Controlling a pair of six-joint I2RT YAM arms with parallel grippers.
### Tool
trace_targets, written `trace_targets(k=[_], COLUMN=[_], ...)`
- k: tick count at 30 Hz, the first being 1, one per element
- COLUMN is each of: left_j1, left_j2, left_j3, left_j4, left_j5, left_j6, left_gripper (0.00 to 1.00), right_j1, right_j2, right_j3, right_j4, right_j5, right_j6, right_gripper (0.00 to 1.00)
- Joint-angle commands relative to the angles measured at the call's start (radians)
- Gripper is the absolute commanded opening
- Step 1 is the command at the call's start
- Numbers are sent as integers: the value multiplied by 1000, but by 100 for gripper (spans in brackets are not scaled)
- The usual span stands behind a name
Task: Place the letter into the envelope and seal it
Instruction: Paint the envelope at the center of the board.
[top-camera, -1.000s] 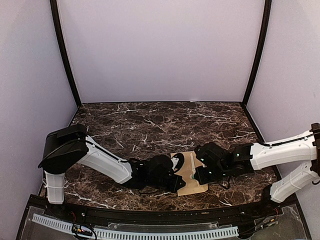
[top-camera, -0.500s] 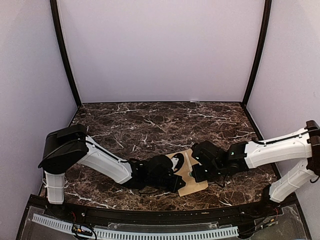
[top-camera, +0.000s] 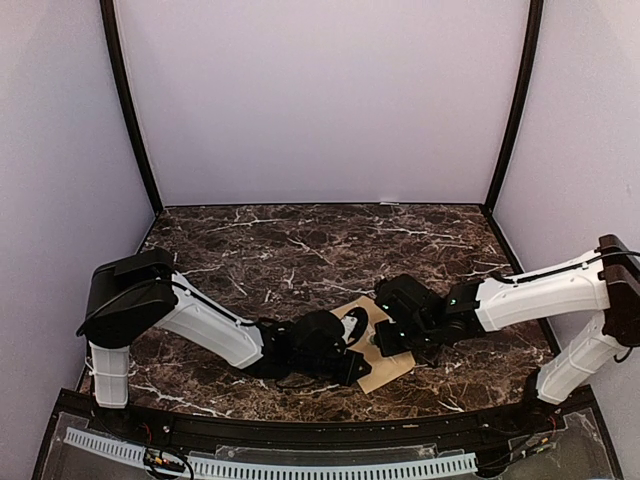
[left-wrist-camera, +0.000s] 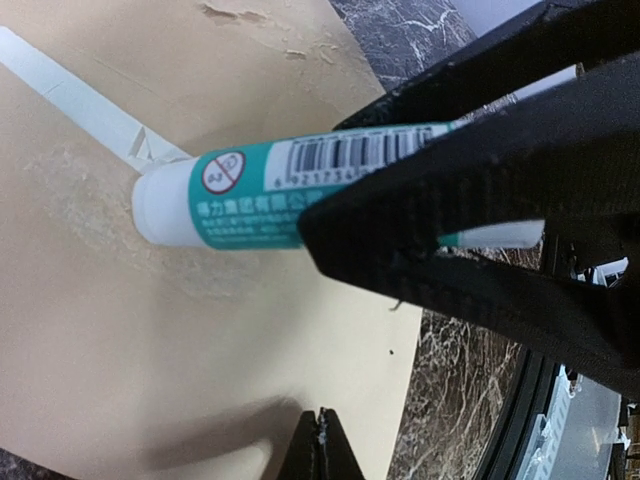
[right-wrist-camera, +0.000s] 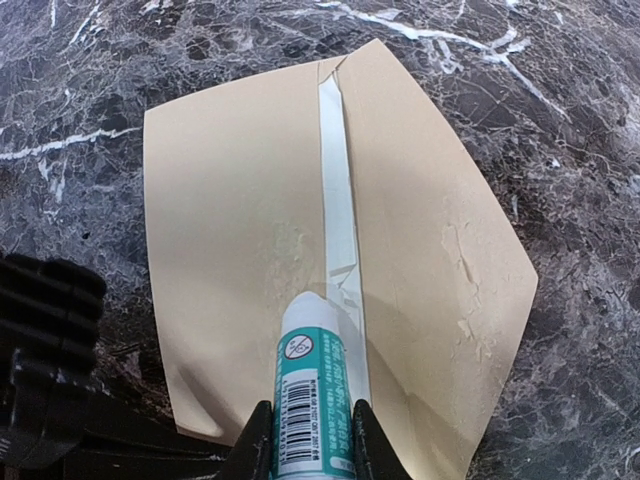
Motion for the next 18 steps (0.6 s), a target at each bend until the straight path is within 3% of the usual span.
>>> trace_targets(k=[1,18], left_j1=[-11,-27], left_j2=[27,-22], left_j3=[-36,-53], left_j4=[-54,-19], left_j5=[42,38], left_j6=[14,8], left_gripper=[0,0], right_j1=[-15,-45], right_j2=[25,44], right_j3=[20,9], right_j4=[61,165], right_j5=[-29,-110], right_j6=[-28,-63], right_gripper=[0,0])
